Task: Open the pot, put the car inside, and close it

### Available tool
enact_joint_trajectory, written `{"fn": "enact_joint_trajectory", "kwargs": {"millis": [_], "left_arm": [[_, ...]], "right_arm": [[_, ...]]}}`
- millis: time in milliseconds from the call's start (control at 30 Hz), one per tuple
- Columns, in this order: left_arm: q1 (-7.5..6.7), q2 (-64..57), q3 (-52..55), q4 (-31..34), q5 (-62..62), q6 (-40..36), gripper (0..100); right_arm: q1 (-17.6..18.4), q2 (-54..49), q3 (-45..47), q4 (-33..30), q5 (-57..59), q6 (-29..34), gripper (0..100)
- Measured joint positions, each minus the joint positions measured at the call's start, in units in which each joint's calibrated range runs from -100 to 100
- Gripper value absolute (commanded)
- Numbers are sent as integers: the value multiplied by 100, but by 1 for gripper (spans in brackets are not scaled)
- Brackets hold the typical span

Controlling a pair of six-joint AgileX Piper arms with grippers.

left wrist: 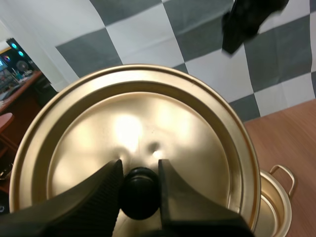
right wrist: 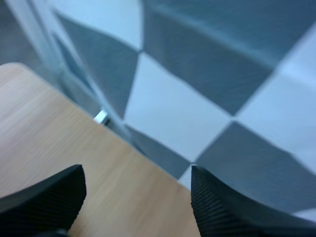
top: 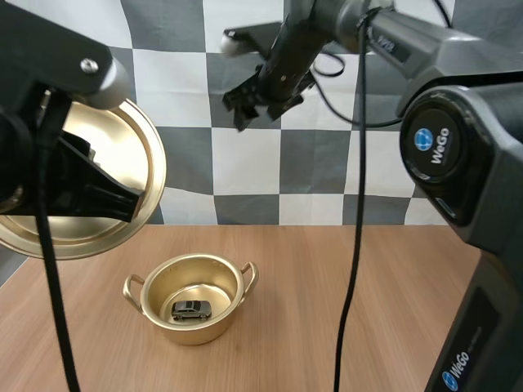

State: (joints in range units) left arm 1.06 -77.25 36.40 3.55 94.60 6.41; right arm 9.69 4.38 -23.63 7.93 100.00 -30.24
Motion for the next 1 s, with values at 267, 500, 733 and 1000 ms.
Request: {"fn": "enact_joint_trajectory", "kwargs": {"millis": [267,500,733,1000], "left_arm": [[0,964,1211,-884,-1766,376,0],[0,1970,1287,-1593,-1992,575,0],[0,3058,1287,-1632,-1885,575,0],[0,4000,1287,-1808,-1667,711,0]], "right_arm": [[-361,-1571,-220,-303,0,114,100],[-361,-2747,-220,-219,0,114,100],[-361,-3982,-220,-219,0,114,100],[-361,-4450,217,-219,0,114,100]]}}
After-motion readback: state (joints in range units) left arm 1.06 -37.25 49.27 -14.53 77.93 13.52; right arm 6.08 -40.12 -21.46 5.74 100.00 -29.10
